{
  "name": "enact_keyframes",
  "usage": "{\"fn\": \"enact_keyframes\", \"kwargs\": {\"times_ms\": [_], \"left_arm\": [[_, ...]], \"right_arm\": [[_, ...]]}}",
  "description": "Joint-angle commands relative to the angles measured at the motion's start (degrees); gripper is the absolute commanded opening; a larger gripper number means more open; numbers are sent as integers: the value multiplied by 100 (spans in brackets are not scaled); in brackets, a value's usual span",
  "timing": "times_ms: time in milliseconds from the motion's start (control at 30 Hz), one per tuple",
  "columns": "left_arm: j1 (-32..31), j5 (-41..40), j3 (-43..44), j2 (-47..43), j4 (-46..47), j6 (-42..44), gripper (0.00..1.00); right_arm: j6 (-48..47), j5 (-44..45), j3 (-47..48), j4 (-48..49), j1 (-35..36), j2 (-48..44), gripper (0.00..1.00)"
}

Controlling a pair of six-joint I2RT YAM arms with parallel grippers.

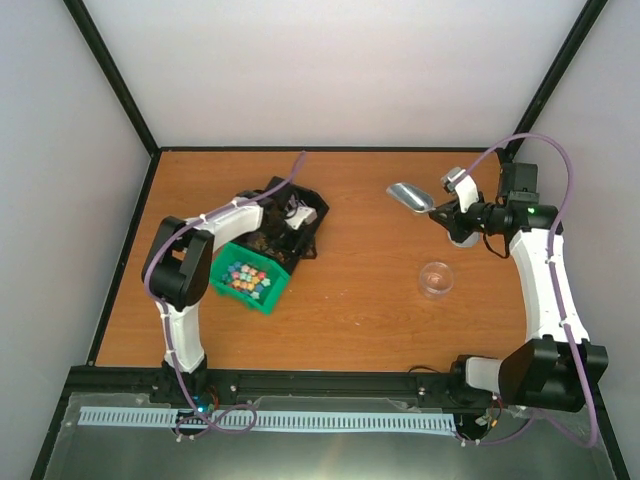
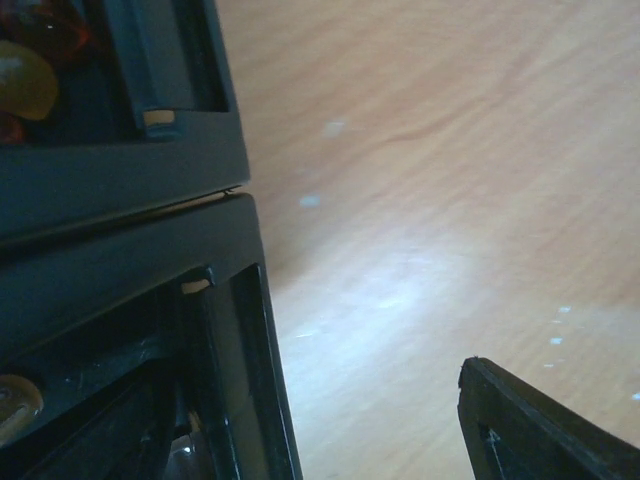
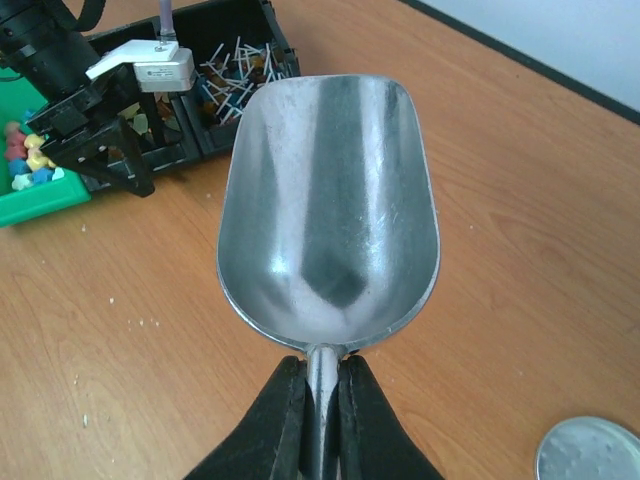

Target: Pack the candies

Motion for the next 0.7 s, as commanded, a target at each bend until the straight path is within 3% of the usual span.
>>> {"fn": "enact_keyframes", "kwargs": {"times_ms": [0, 267, 533, 667], "left_arm": [[-569, 470, 173, 76, 242, -524, 78], [-1158, 513, 632, 256, 416, -743, 82], [-1158, 336, 848, -318, -52, 90, 99], [-1128, 368, 1019, -579, -532, 537, 100]], "right_arm": [[-535, -92, 269, -697, -221, 57, 3], [-1430, 179, 598, -1726, -715, 59, 3], [-2680, 264, 626, -2729, -1607, -45, 3], [-2884, -83, 618, -2934, -1608, -196, 3]]}}
